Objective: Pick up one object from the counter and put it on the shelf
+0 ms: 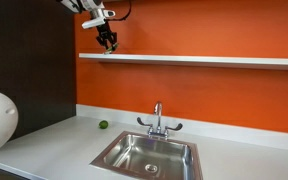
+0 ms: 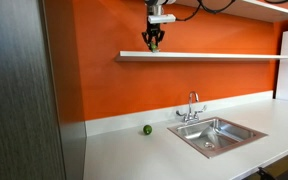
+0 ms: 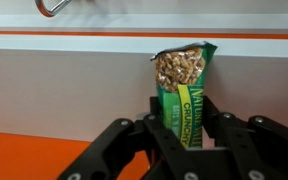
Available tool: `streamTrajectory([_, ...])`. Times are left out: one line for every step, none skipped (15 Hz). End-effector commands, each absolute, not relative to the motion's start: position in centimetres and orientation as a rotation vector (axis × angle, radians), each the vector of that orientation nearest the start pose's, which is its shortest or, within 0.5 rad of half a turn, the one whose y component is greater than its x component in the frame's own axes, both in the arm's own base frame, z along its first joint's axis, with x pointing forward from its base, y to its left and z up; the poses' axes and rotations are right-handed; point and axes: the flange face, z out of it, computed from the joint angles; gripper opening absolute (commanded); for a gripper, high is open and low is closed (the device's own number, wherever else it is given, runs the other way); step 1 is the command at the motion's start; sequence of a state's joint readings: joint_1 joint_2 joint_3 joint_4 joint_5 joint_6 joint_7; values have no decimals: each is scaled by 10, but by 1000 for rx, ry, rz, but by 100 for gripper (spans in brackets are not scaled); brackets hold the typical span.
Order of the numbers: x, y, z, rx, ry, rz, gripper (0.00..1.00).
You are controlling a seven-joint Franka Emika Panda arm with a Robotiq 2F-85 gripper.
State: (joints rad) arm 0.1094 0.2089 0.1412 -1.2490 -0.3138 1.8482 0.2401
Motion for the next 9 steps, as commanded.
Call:
streamTrajectory([642,117,689,-3251,-81,-696,18])
streamTrajectory([644,117,687,-3252,-84,-689,18])
streamTrajectory([647,116,686,-3254,-83,-682,18])
streamTrajectory([650,115,684,-3256,-83,-672,68])
streamTrajectory([652,113,681,-3260,-81,-661,70])
streamTrajectory([655,112,677,-3264,-79,-646,76])
streamTrajectory([657,112,673,-3269,-76,-632,84])
streamTrajectory([660,112,669,-3273,-75,-621,91])
streamTrajectory([660,113,668,-3277,-72,-619,99])
